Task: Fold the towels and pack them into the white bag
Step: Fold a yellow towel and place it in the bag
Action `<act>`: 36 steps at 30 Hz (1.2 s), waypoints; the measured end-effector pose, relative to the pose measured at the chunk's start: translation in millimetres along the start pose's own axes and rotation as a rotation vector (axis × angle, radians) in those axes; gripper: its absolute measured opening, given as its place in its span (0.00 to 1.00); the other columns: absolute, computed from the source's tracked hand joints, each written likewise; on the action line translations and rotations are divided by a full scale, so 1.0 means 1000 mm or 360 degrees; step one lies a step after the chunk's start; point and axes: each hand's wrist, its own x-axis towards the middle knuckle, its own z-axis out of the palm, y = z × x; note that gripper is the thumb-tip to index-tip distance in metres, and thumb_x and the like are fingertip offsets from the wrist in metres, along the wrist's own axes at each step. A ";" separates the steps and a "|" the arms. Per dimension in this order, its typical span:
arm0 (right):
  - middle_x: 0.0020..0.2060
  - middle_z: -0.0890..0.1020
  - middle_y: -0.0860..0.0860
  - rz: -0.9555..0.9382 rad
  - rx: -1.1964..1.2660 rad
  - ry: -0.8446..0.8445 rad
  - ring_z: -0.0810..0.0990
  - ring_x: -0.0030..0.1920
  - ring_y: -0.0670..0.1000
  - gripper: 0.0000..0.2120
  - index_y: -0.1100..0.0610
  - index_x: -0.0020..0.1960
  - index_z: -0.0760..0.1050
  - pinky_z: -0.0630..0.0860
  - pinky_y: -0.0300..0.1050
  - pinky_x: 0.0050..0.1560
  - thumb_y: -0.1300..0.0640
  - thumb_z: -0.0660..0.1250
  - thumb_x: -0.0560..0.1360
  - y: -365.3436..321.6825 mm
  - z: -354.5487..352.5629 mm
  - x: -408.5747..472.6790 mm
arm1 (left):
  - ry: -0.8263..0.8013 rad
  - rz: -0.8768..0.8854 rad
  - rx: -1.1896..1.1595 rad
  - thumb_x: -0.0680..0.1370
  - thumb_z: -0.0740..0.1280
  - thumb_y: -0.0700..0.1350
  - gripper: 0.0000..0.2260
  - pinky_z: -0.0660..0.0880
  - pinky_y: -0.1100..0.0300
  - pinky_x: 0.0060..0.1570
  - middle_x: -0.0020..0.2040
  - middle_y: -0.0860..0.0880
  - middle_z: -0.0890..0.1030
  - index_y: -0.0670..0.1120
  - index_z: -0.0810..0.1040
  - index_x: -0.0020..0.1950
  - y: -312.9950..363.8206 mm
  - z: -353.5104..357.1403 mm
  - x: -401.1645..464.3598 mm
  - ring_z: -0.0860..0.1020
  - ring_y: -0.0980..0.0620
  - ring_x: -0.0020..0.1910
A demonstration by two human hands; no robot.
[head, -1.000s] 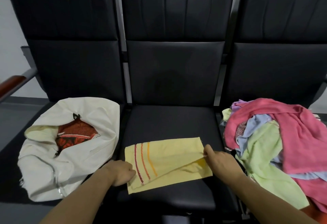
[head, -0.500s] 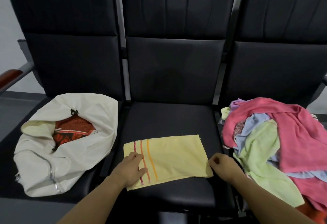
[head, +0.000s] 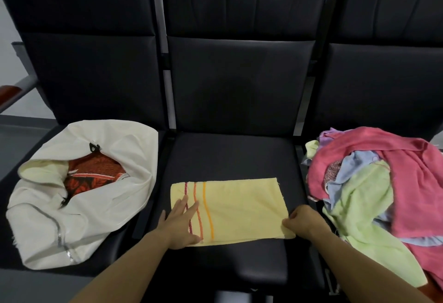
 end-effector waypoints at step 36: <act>0.54 0.69 0.44 -0.1306 -0.0719 -0.0498 0.66 0.57 0.47 0.21 0.46 0.53 0.75 0.67 0.40 0.52 0.38 0.77 0.66 -0.001 0.011 -0.040 | 0.0190 0.0899 -0.0010 0.73 0.74 0.60 0.17 0.71 0.61 0.60 0.58 0.61 0.71 0.57 0.79 0.59 0.079 0.031 0.005 0.67 0.62 0.61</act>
